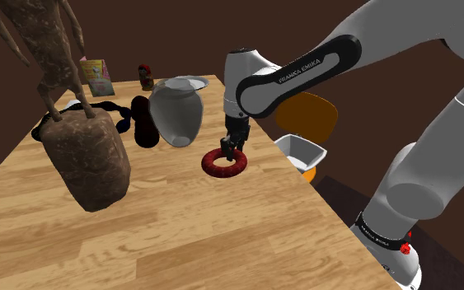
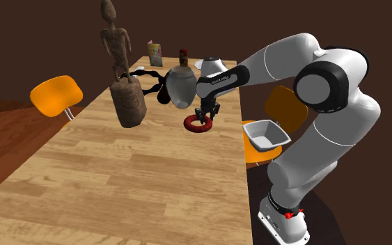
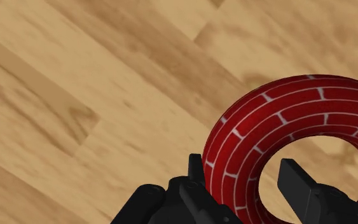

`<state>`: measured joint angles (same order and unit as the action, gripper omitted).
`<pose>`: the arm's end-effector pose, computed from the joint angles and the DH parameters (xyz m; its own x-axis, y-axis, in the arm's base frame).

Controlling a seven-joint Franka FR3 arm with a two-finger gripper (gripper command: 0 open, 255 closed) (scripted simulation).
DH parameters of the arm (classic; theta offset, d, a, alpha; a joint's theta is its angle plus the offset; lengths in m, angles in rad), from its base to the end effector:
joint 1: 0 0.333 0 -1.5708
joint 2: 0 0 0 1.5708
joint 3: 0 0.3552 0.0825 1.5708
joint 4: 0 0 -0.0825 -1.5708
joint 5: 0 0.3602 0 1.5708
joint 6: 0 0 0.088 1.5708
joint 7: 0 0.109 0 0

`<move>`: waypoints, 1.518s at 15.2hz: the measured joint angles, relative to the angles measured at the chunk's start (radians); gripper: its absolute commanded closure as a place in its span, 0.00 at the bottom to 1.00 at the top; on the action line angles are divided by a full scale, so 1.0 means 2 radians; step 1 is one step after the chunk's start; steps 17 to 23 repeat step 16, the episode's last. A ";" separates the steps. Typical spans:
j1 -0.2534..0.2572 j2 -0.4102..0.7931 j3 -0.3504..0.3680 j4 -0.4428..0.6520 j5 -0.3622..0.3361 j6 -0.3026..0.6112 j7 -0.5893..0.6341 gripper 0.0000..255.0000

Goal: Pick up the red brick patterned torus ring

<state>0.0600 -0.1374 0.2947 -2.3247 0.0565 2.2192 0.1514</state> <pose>0.4359 0.1670 0.4462 0.9857 0.1667 0.0254 0.1670 -0.9859 -0.0101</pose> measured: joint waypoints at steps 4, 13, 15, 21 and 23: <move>0.000 -0.011 -0.001 0.010 0.003 -0.022 -0.002 1.00; 0.000 -0.032 -0.005 0.050 0.007 -0.083 -0.006 1.00; 0.000 -0.036 -0.006 0.060 0.008 -0.097 -0.006 1.00; 0.000 -0.038 -0.006 0.062 0.008 -0.101 -0.006 1.00; 0.000 -0.038 -0.006 0.062 0.008 -0.101 -0.006 1.00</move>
